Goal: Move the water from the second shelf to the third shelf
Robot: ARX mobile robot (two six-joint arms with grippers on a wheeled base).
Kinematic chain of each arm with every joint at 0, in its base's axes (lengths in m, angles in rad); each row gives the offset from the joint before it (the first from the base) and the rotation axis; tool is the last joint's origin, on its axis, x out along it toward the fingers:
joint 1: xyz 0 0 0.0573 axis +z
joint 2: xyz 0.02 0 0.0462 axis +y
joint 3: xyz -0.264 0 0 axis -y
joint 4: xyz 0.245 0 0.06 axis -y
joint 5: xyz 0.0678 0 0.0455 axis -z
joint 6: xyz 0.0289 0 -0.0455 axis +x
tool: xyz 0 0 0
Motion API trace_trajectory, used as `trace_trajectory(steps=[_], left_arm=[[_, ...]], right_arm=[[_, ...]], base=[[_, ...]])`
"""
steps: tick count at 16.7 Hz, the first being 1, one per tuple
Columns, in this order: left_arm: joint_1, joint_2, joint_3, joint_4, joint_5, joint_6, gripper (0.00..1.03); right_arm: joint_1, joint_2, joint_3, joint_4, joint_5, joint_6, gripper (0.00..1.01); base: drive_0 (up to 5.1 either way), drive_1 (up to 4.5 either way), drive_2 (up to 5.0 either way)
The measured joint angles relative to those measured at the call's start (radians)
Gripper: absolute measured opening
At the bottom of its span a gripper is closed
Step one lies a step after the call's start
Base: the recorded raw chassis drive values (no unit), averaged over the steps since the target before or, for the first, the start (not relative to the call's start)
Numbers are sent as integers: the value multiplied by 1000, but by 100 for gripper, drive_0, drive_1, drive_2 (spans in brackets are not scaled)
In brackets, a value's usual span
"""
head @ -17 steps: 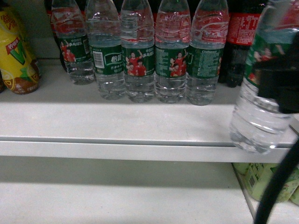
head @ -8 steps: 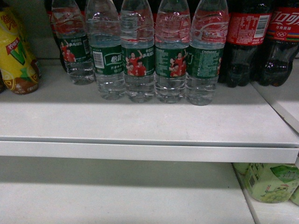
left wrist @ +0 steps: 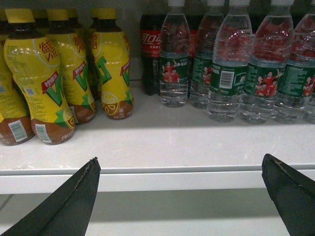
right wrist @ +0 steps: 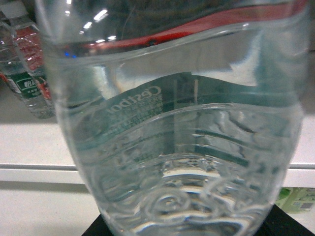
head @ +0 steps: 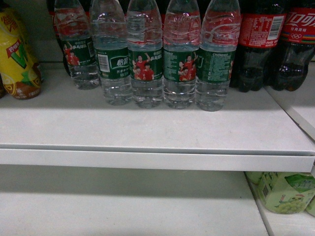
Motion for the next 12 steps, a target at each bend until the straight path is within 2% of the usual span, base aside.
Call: trace_trajectory(steps=[4, 12], left_arm=[[0, 0, 0, 0, 0, 0, 98], [0, 0, 0, -3, 0, 0, 98]], right_arm=[[-1, -27, -6, -8, 0, 23, 39], [-1, -27, -12, -9, 0, 23, 39]], base=[[0, 0, 0], [0, 0, 0]])
